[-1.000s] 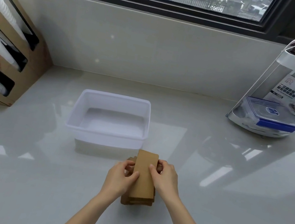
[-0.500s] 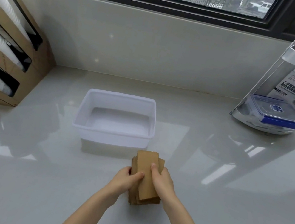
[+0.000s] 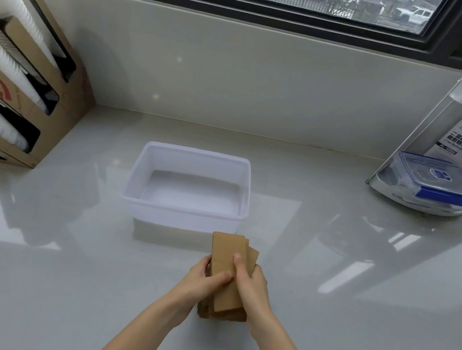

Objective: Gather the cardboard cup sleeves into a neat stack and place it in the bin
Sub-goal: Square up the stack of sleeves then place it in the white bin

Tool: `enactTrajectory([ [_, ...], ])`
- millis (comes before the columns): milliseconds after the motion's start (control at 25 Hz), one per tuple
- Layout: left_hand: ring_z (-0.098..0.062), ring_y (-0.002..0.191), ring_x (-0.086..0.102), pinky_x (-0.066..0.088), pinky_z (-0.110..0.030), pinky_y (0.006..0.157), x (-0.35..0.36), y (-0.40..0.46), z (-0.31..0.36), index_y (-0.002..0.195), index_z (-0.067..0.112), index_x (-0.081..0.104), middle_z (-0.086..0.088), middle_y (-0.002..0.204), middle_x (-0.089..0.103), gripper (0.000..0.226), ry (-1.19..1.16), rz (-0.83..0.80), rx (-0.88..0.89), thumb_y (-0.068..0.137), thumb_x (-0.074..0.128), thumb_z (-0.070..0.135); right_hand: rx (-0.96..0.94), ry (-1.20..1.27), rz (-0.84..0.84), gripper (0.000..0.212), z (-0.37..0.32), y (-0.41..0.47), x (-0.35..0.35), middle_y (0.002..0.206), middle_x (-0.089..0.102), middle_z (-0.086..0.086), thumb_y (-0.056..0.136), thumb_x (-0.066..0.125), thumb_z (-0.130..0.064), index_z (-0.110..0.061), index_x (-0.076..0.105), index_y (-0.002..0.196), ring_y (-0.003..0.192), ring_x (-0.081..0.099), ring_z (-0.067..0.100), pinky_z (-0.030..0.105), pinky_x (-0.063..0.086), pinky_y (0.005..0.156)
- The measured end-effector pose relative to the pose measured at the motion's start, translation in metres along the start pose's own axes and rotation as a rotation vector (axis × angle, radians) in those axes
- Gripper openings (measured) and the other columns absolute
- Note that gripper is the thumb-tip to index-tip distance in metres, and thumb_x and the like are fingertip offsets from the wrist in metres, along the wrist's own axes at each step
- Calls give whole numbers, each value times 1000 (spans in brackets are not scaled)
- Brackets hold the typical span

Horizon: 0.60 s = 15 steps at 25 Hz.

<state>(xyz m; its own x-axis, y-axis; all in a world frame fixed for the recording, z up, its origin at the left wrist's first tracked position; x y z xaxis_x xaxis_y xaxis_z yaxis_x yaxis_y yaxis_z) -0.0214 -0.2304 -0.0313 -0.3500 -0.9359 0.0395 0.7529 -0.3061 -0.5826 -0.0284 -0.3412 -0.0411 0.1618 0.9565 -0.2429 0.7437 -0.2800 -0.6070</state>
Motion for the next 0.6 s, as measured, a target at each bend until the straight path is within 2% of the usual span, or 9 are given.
enactTrajectory([
  [80, -12, 102, 59, 52, -17, 73, -3, -2, 0, 132, 19, 39, -2, 122, 56, 57, 17, 11, 5, 81, 62, 31, -31, 41, -6, 69, 1, -1, 4, 128, 51, 12, 73, 50, -63, -16, 46, 124, 108, 58, 29, 47, 49, 96],
  [200, -18, 111, 55, 51, -36, 93, -11, -6, 5, 129, 33, 39, 0, 129, 50, 82, 108, 84, 36, 54, 64, 56, -50, 157, -26, 82, 2, -2, 9, 125, 52, 12, 58, 53, -72, -19, 49, 120, 107, 59, 26, 47, 50, 95],
  [280, -18, 113, 53, 48, -40, 98, -13, -9, 12, 113, 45, 40, 6, 126, 45, 71, 195, 113, 76, 47, 60, 61, -87, 198, -70, 69, -3, -7, 13, 126, 50, 11, 69, 54, -66, -20, 47, 120, 108, 59, 25, 45, 50, 96],
  [360, -20, 113, 51, 42, -45, 103, -16, -8, 11, 105, 53, 34, 6, 120, 40, 63, 314, 139, 77, 46, 55, 65, -122, 228, -117, 48, -5, -10, 16, 122, 53, 11, 84, 50, -52, -18, 43, 118, 107, 59, 23, 41, 52, 93],
  [480, -20, 112, 54, 40, -48, 104, -21, -4, 4, 100, 64, 35, 4, 118, 52, 55, 400, 124, 95, 51, 59, 68, -154, 258, -179, 38, -8, -13, 18, 116, 58, 7, 90, 45, -41, -16, 40, 119, 103, 60, 20, 31, 53, 86],
  [520, -19, 110, 56, 41, -48, 102, -23, -5, 3, 103, 65, 35, 3, 118, 55, 57, 404, 124, 122, 52, 61, 68, -159, 256, -194, 41, -8, -13, 20, 117, 59, 7, 90, 45, -41, -16, 39, 122, 105, 60, 20, 31, 53, 87],
  [600, -17, 110, 56, 45, -45, 100, -24, -9, 8, 127, 53, 27, 1, 123, 53, 84, 395, 150, 191, 52, 64, 63, -162, 247, -219, 45, -5, -14, 24, 120, 59, 6, 90, 43, -43, -16, 39, 126, 106, 61, 19, 29, 53, 86],
])
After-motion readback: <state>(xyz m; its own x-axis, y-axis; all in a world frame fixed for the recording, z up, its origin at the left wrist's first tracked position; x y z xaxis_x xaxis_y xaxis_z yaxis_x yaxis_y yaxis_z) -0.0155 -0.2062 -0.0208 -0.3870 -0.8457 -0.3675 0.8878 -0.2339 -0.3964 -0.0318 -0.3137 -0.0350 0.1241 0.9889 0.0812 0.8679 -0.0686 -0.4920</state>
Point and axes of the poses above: each hand's wrist, its own y-axis towards the middle knuckle, its own x-axis out of the palm, z = x × y, the point moved 4 cm from there along y, towards the middle knuckle
